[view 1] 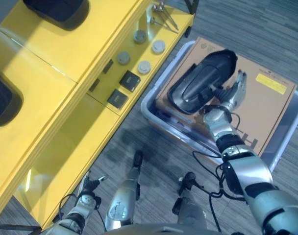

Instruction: Move parts from the plastic box to the shelf.

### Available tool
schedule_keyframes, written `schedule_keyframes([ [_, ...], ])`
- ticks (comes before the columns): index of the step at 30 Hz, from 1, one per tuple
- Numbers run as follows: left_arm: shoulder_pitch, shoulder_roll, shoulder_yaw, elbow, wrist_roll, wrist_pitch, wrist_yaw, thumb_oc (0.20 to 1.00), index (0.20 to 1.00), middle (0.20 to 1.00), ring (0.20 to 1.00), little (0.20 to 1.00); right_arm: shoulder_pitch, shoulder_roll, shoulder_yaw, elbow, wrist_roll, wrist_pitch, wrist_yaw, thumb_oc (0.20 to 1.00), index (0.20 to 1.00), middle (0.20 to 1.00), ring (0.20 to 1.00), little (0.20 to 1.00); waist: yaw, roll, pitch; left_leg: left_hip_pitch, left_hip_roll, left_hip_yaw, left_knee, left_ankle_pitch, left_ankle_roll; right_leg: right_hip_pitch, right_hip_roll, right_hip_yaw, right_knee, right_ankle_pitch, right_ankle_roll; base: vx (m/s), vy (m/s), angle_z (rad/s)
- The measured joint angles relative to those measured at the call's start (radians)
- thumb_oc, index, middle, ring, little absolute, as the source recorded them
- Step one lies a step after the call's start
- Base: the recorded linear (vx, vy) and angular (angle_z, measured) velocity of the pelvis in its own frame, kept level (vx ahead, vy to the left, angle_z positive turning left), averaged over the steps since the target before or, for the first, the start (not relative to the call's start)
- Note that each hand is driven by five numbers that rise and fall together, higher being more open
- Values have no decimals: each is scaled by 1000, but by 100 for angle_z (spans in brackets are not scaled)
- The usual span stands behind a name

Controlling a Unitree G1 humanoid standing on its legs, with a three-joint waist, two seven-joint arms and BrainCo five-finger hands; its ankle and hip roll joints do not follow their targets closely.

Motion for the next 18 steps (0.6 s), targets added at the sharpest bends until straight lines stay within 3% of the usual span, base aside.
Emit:
schedule_keyframes([
  [6, 0, 0, -5, 1, 0, 1, 0, 1000, 1000, 1000, 1000, 1000, -4, 18, 20, 126, 45, -5, 33, 1000, 1000, 1000, 1000, 1000, 6, -1, -2, 0, 1, 0, 0, 0, 0, 0, 1, 0, 0, 0, 0, 0, 0, 0],
  [7, 0, 0, -6, 0, -1, 1, 0, 1000, 1000, 1000, 1000, 1000, -10, 18, 32, 141, 45, -6, 34, 953, 953, 953, 953, 953, 7, -2, -3, 0, 1, 0, 0, 0, 0, 0, 1, 0, 0, 0, 0, 0, 0, 0],
  [8, 0, 0, -9, 2, -2, 1, -2, 1000, 1000, 1000, 1000, 1000, -28, 16, 56, 191, 64, -12, 62, 407, 407, 407, 407, 407, 12, -6, -11, -1, 1, -1, 0, 0, 0, 0, 1, -1, 0, 0, 0, 0, 0, 0],
  [9, 1, 0, -9, 3, -2, 1, -2, 1000, 1000, 1000, 1000, 1000, -35, 15, 58, 207, 68, -13, 75, 200, 200, 200, 200, 200, 13, -10, -19, -1, 1, -2, 0, 0, 0, 0, 1, -2, 0, 0, 0, 0, 0, 0],
  [14, 1, 3, -19, 3, -1, 2, -22, 1000, 1000, 1000, 1000, 1000, -78, -26, 89, 281, 124, 0, 225, 200, 200, 200, 200, 200, 16, -39, -57, -4, 1, -5, 0, -2, -3, -1, 2, -4, 0, -1, 0, 7, -2, 0],
  [18, 2, 5, -15, 9, 1, 7, -23, 1000, 1000, 1000, 1000, 1000, -72, -49, 80, 282, 144, 0, 263, 200, 200, 200, 200, 200, 14, -41, -63, -3, 0, -6, 0, -4, -6, 2, 2, -4, 0, 0, 1, 0, 0, 0],
])
